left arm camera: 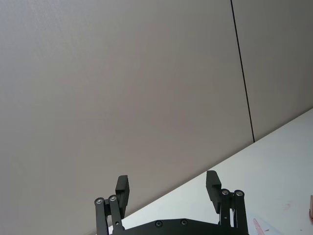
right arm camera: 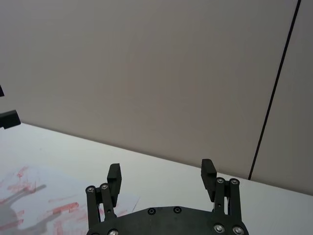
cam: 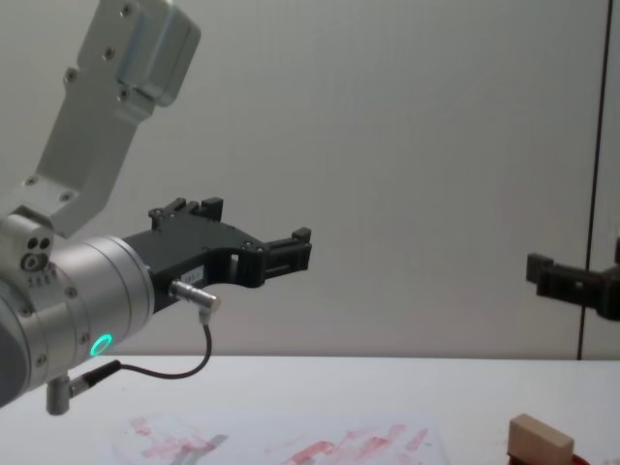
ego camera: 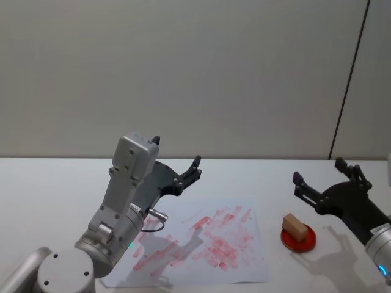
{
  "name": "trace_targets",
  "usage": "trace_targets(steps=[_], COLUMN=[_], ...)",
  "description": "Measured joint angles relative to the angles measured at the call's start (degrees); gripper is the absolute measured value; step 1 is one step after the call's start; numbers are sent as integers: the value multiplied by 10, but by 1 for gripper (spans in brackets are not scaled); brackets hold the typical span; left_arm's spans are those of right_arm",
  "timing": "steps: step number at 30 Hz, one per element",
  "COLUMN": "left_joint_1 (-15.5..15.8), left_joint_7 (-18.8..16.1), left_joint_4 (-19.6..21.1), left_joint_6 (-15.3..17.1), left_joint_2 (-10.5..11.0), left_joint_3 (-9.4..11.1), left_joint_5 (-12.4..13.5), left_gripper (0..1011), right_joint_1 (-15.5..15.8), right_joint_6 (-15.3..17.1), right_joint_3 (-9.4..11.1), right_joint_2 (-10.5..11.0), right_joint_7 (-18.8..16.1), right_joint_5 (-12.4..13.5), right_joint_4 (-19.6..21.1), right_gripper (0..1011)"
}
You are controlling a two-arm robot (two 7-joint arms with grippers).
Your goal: Use the one hand to pick up the stamp and affix it onto the A4 paper.
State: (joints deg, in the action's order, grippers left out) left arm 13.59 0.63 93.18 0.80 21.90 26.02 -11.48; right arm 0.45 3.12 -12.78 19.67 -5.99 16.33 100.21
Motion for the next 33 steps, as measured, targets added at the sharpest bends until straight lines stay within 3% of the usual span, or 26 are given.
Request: trace_targets(steps=[22, 33], left_joint_1=[0, 0], left_joint_7=[0, 0], left_joint_4=[0, 0], left_joint_6=[0, 0], left_joint_2=[0, 0], left_joint_3=[0, 0], left_joint_5=[0, 0], left_gripper=[1003, 1002], right_joint_1=[-32, -56], right_joint_6=[56, 73], right_joint_3=[6, 4], right_joint_2=[17, 14], right_joint_7=[-123, -163], right_joint_5=[-7, -15], right_joint_4=[-79, -126], right_gripper=[1001, 1001])
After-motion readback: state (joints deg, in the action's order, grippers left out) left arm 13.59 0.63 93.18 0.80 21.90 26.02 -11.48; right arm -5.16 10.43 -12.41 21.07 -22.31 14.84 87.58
